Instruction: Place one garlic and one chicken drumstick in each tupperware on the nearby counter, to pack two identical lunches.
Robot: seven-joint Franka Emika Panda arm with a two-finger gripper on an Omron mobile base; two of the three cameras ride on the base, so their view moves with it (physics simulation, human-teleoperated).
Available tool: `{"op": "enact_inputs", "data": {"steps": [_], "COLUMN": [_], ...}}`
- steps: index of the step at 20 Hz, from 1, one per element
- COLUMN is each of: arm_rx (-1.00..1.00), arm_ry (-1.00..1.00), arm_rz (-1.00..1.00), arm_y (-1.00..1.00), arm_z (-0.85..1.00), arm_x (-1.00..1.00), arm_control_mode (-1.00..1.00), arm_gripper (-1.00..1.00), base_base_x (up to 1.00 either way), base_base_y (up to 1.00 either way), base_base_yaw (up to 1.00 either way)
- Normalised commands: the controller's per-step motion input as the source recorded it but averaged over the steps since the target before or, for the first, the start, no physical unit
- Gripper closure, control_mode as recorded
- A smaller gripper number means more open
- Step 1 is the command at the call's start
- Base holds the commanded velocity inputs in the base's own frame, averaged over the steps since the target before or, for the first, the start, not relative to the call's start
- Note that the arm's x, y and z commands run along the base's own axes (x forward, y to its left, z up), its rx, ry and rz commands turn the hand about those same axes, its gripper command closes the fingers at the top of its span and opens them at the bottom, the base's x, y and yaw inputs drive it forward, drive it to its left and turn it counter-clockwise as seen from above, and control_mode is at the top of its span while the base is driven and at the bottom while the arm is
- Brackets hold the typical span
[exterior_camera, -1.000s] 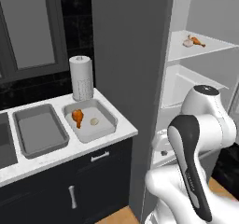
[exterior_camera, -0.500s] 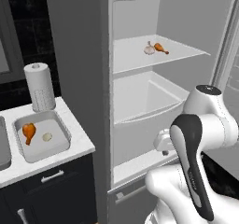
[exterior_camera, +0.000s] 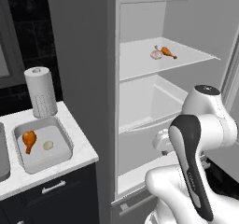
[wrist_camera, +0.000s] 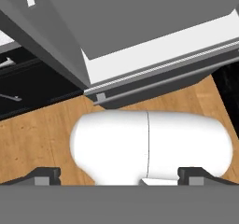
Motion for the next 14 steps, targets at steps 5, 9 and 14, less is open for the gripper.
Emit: {"op": "enact_inputs", "data": {"steps": [5,9,14], "arm_rx": [0.00,0.00,0.00], "arm_ry": [0.00,0.00,0.00], "arm_rz": [0.00,0.00,0.00], "arm_y": [0.00,0.00,0.00], "arm_z": [0.00,0.00,0.00], "arm_x": [0.00,0.00,0.00], "arm_control_mode": [1.00,1.00,1.00], "arm_gripper": [-1.00,-1.00,-1.00], "base_base_x": [0.09,-0.14,-0.37], "base_base_y": [-0.45,-0.48,-0.37], "base_base_yaw": [0.04,0.02,0.00]}}
